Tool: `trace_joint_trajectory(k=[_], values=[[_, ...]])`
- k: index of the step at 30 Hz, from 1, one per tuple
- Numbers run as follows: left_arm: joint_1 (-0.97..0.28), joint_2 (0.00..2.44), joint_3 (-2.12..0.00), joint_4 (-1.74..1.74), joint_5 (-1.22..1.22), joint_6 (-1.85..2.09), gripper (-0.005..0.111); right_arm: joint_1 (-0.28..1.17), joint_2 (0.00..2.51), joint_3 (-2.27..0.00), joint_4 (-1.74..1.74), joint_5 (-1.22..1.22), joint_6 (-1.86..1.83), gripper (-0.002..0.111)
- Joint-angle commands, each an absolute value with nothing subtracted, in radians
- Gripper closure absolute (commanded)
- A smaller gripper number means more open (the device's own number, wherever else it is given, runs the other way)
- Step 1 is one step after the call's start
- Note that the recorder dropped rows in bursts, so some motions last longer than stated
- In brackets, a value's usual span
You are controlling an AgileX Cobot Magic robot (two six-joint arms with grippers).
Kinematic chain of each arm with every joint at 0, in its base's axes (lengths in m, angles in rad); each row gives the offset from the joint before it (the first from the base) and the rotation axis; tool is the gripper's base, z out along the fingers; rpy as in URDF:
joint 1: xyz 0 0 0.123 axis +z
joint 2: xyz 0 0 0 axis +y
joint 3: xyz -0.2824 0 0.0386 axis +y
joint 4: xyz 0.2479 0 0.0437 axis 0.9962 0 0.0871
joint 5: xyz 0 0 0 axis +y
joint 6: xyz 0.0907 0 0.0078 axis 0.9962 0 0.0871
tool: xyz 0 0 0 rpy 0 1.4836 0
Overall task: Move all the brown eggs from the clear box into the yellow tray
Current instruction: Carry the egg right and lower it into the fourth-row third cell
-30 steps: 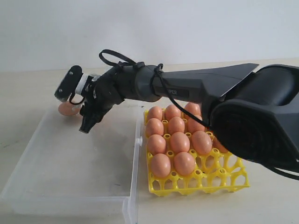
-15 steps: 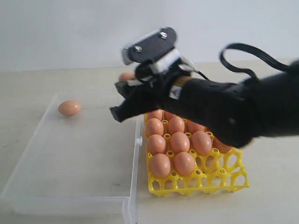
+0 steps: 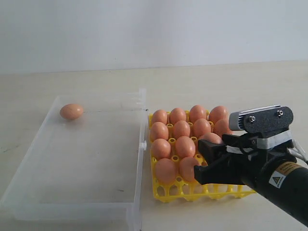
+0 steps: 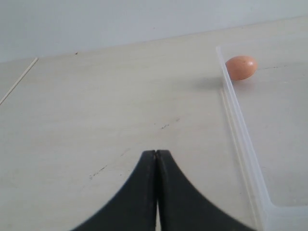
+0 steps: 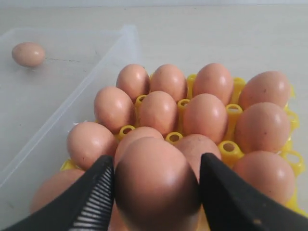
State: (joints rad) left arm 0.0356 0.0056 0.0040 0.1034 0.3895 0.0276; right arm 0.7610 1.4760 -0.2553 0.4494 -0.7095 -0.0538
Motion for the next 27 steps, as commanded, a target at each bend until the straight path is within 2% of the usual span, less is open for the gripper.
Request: trace_joint_trajectory(k=[1,15,18,21,25,26,27], values=[[0.028,0.0,0.0,0.101,0.38,0.023,0.107,0.757,1.486,-0.237,0.47,-0.758,-0.014,0.108],[0.028,0.0,0.0,0.101,0.38,0.023,0.107,0.757,1.634,-0.237,0.468,-0.851,0.079,0.108],[0.028,0.0,0.0,0.101,0.38,0.023,0.107,0.757,1.655,-0.237,0.443,-0.875,0.079,0.103],[0.028,0.0,0.0,0.101,0.38,0.023,0.107,0.757,1.665,-0.237,0.441,-0.891,0.079,0.087],[0.028,0.0,0.0,0.101,0.38,0.023,0.107,0.757,1.665,-0.237,0.459,-0.89,0.079,0.041],[0.028,0.0,0.0,0.101,0.38,0.023,0.107,0.757,1.665,-0.237,0.473,-0.89,0.079,0.031],[0.028,0.0,0.0,0.101,0.38,0.023,0.107,0.757,1.665,-0.237,0.482,-0.89,0.072,0.028]])
